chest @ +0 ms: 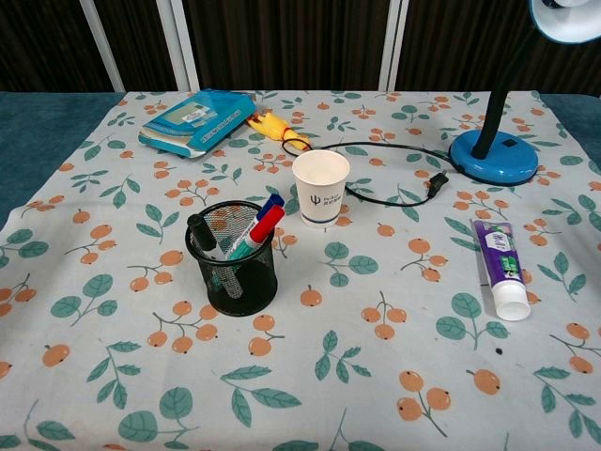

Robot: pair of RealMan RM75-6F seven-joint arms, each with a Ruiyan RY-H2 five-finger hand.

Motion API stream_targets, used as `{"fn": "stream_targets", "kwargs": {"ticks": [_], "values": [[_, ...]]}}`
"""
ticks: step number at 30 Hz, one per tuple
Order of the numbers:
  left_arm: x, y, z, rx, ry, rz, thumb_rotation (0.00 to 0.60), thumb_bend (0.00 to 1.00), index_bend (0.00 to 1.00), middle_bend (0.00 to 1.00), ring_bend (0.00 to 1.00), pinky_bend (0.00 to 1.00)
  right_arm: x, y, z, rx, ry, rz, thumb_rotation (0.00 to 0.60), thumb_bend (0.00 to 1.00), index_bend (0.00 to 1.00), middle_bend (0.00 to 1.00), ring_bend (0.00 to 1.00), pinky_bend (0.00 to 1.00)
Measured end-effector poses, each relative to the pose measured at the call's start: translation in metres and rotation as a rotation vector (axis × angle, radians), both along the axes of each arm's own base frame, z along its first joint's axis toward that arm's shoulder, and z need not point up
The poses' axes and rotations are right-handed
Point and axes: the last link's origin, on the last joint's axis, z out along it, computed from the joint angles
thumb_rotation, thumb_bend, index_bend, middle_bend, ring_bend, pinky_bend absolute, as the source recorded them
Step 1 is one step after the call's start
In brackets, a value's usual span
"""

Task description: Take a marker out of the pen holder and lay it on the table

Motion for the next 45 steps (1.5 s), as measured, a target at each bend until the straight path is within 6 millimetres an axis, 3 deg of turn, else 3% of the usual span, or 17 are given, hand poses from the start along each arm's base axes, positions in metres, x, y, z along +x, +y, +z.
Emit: {"fn": "stream_targets", "kwargs": {"ticks": [17,26,31,36,45], "values": [[0.003,0.002,-0.011,-0.030,0.014,-0.022,0.600,0.25,0.17,0.01,0.00,0.00,0.000,0.000,-0.001,0.005,0.000,-0.005,0.600,0.17,0.02,0.00,0.07,0.18],[0.015,0.011,-0.038,-0.142,-0.084,-0.130,0.600,0.25,0.21,0.00,0.00,0.00,0.000,0.001,-0.001,0.003,0.003,-0.008,0.600,0.17,0.02,0.00,0.07,0.18],[0.031,0.027,-0.060,-0.262,-0.131,-0.179,0.600,0.25,0.24,0.00,0.00,0.00,-0.001,0.001,-0.001,0.003,0.002,-0.011,0.600,0.17,0.02,0.00,0.07,0.18],[0.060,0.044,-0.078,-0.385,-0.176,-0.215,0.600,0.25,0.26,0.00,0.00,0.00,-0.001,0.001,-0.001,0.002,0.006,-0.013,0.600,0.17,0.02,0.00,0.07,0.18],[0.103,0.060,-0.104,-0.503,-0.214,-0.260,0.600,0.25,0.29,0.00,0.00,0.00,-0.001,0.000,-0.001,0.001,0.001,-0.019,0.600,0.17,0.02,0.00,0.07,0.18]]}}
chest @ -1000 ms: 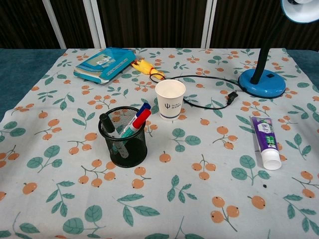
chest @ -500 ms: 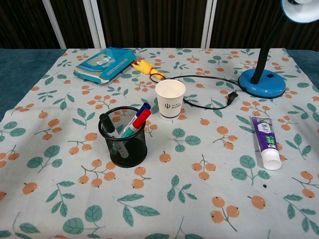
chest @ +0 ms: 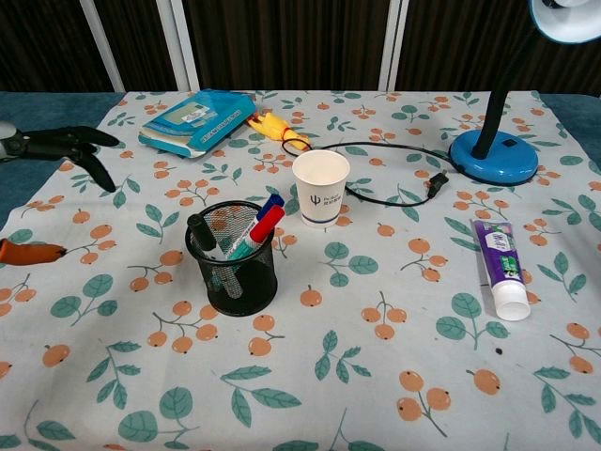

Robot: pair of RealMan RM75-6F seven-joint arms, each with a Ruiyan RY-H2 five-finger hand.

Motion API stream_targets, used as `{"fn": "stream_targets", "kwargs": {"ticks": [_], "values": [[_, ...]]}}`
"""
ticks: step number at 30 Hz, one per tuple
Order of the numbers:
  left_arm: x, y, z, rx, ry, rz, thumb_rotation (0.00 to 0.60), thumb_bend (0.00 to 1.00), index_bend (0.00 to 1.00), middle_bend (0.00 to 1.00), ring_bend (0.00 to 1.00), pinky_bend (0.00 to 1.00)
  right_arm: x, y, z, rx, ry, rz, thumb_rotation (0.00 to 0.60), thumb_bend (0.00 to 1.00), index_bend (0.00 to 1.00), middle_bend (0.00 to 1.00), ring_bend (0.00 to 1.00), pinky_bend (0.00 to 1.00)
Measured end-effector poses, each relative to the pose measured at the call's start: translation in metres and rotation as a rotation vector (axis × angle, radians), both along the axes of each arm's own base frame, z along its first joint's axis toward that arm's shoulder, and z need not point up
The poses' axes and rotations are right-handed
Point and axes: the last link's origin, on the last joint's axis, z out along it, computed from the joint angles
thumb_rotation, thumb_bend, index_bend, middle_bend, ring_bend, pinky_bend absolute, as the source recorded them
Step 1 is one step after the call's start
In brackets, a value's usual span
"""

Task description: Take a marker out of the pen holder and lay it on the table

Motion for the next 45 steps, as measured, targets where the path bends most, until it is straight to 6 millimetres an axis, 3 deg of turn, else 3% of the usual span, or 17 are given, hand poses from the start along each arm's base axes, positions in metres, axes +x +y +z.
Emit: {"fn": "stream_targets", "kwargs": {"ticks": [13,29,45], "values": [[0.042,0.008,-0.028,-0.009,-0.035,-0.080,0.600,0.31,0.34,0.00,0.00,0.00,0.000,0.000,0.001,-0.002,-0.006,-0.006,0.600,0.17,0.02,0.00,0.07,0.18],[0.059,0.017,-0.057,-0.046,-0.010,-0.099,0.600,0.31,0.45,0.01,0.00,0.00,0.000,0.000,0.001,-0.003,-0.007,-0.005,0.600,0.17,0.02,0.00,0.07,0.18],[0.071,0.018,-0.069,-0.064,-0.005,-0.114,0.600,0.31,0.45,0.02,0.00,0.00,0.000,-0.001,0.002,-0.006,-0.012,-0.011,0.600,0.17,0.02,0.00,0.07,0.18]]}}
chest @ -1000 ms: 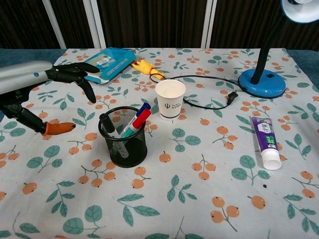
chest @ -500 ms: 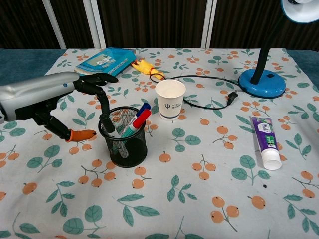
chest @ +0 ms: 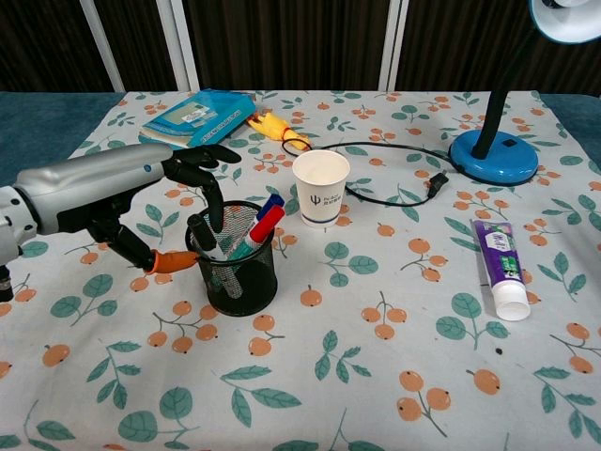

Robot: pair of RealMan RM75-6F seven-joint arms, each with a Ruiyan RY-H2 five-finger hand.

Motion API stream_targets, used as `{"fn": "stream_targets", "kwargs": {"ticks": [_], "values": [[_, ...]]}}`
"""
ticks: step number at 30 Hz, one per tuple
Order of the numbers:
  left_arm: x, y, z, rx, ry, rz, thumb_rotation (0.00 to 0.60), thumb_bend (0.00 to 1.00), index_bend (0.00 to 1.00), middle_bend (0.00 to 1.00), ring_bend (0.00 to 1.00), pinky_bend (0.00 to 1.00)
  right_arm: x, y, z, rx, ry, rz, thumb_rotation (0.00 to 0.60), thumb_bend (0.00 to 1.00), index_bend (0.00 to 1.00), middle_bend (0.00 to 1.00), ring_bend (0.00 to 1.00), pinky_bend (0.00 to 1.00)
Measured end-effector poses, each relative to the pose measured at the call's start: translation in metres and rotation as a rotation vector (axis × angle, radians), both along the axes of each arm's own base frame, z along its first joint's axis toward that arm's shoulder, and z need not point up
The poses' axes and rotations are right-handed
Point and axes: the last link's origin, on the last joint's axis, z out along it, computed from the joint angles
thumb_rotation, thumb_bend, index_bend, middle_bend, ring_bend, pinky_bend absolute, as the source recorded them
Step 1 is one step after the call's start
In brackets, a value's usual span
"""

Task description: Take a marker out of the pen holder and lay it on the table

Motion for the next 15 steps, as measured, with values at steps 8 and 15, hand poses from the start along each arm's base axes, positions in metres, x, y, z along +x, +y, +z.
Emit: {"fn": "stream_targets", "kwargs": {"ticks": [8,15], "values": [[0.0039,-0.0004,0.0001,0.005,-0.003,-0.011,0.600,0.31,0.46,0.02,0.00,0.00,0.0000,0.0000,0.0000,0.002,0.000,0.000,0.600,0.17,0.02,0.00,0.07,0.18],[0.0052,-0.0009,0.0016,0.011,0.003,-0.019,0.600,0.34,0.49,0.02,0.00,0.00,0.0000,-0.0001,0.0001,0.001,0.000,0.000,0.600,0.17,0.02,0.00,0.07,0.18]]}}
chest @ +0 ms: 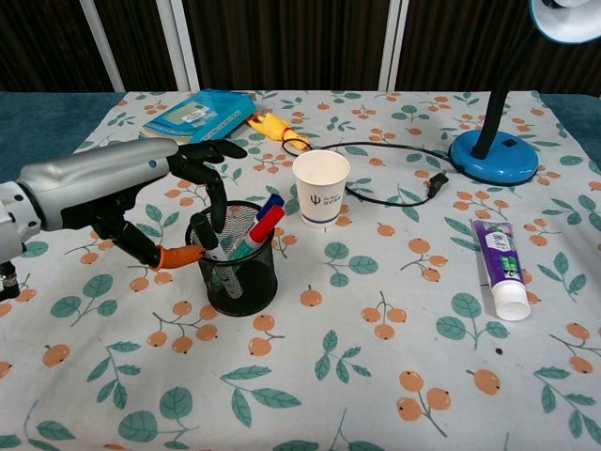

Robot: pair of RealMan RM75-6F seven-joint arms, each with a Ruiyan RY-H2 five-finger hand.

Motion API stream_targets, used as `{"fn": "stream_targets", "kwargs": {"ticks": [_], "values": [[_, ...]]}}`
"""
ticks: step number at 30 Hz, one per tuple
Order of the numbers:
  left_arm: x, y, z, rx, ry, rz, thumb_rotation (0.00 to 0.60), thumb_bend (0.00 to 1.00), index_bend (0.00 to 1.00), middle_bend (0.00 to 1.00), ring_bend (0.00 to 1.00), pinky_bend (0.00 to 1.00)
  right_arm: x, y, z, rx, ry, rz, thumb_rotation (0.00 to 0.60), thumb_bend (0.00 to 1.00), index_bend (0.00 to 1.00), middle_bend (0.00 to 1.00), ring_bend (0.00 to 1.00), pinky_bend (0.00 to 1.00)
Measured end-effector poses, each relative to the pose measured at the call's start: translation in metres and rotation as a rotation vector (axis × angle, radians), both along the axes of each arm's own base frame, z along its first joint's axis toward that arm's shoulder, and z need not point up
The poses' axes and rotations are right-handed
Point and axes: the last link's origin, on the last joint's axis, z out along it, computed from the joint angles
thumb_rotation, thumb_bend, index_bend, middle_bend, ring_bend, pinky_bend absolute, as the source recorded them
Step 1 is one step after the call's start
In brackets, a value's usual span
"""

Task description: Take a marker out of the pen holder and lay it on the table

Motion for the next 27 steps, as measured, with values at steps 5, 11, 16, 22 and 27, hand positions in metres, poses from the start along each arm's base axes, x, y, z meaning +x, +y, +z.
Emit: {"fn": "stream_targets", "kwargs": {"ticks": [5,11,16,22,27], "values": [[0.001,-0.001,0.000,0.000,0.008,-0.003,0.600,0.34,0.49,0.02,0.00,0.00,0.000,0.000,0.000,-0.001,0.000,0.001,0.600,0.17,0.02,0.00,0.07,0.18],[0.003,-0.001,0.002,0.006,0.015,-0.009,0.600,0.34,0.49,0.02,0.00,0.00,0.000,0.000,0.000,0.001,0.000,0.000,0.600,0.17,0.02,0.00,0.07,0.18],[0.006,-0.002,0.005,0.012,0.014,-0.012,0.600,0.34,0.51,0.02,0.00,0.00,0.000,0.000,0.000,0.001,-0.001,-0.001,0.600,0.17,0.02,0.00,0.07,0.18],[0.008,-0.005,0.013,0.028,0.009,-0.023,0.600,0.36,0.52,0.02,0.00,0.00,0.000,0.000,0.000,0.002,-0.002,-0.002,0.600,0.17,0.02,0.00,0.07,0.18],[0.011,-0.006,0.020,0.041,-0.001,-0.035,0.600,0.37,0.53,0.03,0.00,0.00,0.000,0.000,0.000,0.002,-0.002,-0.003,0.600,0.17,0.02,0.00,0.07,0.18]]}}
